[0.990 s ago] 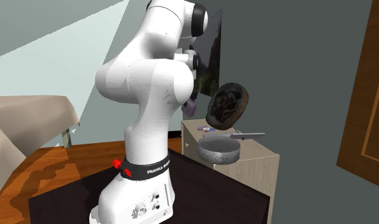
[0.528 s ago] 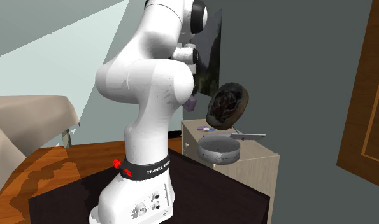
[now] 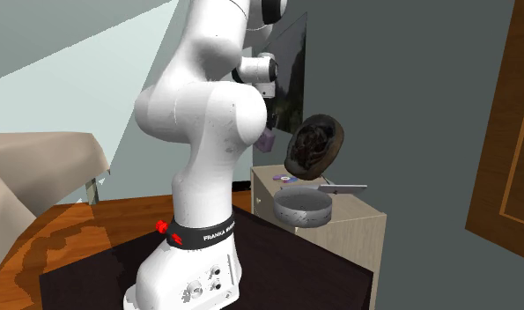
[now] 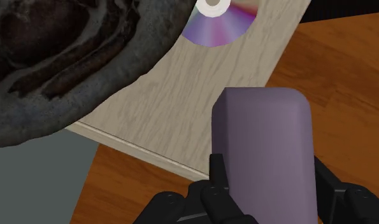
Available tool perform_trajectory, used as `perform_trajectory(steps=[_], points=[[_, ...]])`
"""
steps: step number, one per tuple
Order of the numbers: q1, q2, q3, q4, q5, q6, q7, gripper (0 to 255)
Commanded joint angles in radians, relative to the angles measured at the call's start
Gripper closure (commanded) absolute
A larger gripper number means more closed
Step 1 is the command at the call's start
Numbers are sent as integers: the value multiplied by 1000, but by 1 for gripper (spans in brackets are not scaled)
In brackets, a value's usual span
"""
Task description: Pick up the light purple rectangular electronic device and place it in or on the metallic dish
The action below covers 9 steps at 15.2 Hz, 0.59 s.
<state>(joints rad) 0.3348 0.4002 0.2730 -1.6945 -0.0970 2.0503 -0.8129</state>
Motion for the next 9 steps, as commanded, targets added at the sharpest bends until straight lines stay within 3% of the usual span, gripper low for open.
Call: perform_trajectory(steps=[1,9], points=[[-30,-80,1,-114,20,38,-29,255],[-119,-353,-24,-468,102,128,-173,255]])
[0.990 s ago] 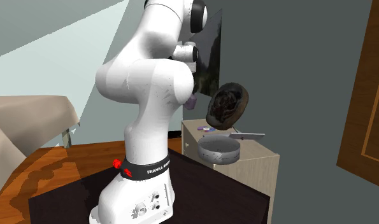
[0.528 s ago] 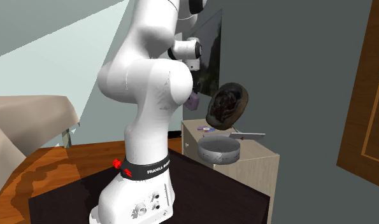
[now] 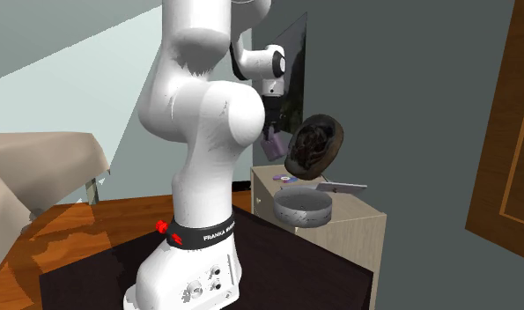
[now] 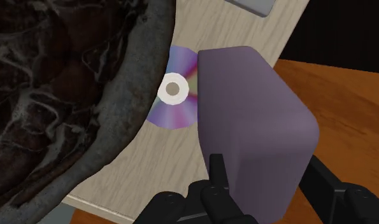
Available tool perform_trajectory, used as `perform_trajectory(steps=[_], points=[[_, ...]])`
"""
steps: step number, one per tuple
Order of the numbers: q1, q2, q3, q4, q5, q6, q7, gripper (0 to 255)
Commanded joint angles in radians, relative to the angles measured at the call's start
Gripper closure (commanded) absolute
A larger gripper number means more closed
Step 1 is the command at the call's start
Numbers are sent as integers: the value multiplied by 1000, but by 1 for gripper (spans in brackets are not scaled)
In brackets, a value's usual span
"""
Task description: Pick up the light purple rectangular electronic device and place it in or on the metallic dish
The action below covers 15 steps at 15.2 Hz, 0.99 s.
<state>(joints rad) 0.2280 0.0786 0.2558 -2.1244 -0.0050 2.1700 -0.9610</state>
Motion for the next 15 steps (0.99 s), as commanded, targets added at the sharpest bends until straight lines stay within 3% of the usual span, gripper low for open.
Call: perform_trajectory(steps=[1,8,15], points=[[-21,-64,-14,-76,19,14,-46,255],[-70,-285,-81,-316,63,35,-193,255],[-123,-496,-179,-509,51,14,-339,255]])
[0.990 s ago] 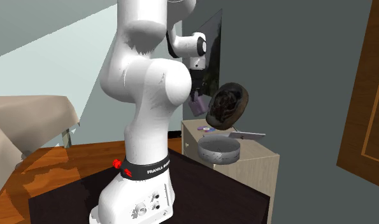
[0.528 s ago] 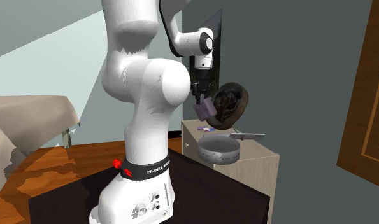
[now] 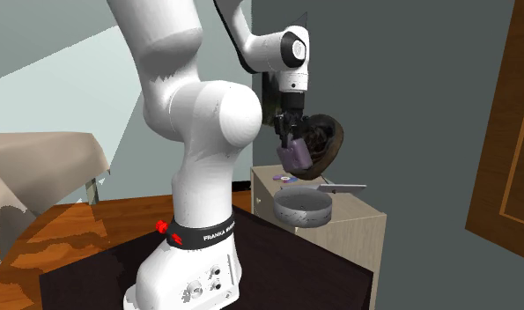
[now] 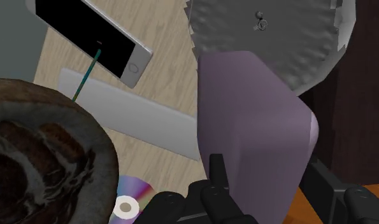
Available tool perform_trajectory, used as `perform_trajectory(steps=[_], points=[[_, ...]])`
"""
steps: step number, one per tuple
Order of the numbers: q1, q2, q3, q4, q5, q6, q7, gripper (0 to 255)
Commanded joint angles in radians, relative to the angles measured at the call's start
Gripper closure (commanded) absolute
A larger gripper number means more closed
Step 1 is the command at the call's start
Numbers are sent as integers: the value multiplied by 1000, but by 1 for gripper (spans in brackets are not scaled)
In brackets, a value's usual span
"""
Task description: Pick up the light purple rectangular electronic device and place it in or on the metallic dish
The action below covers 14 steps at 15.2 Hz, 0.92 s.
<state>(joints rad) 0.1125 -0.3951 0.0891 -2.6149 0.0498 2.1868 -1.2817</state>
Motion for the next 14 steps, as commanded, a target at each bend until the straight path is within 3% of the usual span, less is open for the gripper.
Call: perform_trajectory(steps=[1,7,14], points=[[-17,-52,-28,-43,-11,-9,-39,255],[-96,-217,-131,-160,-78,-57,-168,255],[-96,-149,-133,-217,-80,67,-168,255]])
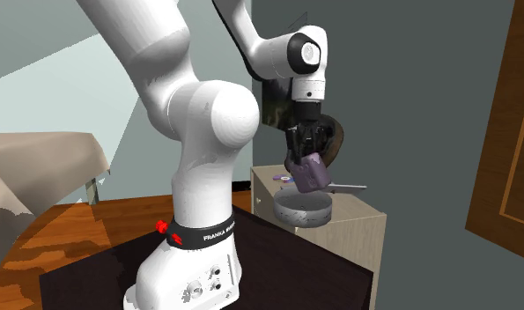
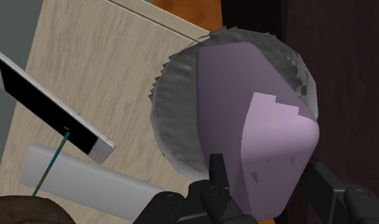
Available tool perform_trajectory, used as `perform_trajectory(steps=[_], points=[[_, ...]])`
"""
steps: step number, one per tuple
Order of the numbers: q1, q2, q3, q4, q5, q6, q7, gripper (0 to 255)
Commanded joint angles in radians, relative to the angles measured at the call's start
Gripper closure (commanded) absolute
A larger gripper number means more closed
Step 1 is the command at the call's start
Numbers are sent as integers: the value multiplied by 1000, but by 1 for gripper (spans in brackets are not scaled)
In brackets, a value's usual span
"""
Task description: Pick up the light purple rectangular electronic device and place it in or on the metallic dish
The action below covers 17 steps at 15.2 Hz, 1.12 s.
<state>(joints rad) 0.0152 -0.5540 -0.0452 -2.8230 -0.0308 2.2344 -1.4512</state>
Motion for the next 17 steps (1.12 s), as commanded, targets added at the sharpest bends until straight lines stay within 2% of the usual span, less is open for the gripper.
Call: perform_trajectory(steps=[1,9,17], points=[[1,21,0,-16,0,38,1,255],[2,133,-3,-64,0,198,1,255],[2,133,-3,-64,-1,198,1,255]])
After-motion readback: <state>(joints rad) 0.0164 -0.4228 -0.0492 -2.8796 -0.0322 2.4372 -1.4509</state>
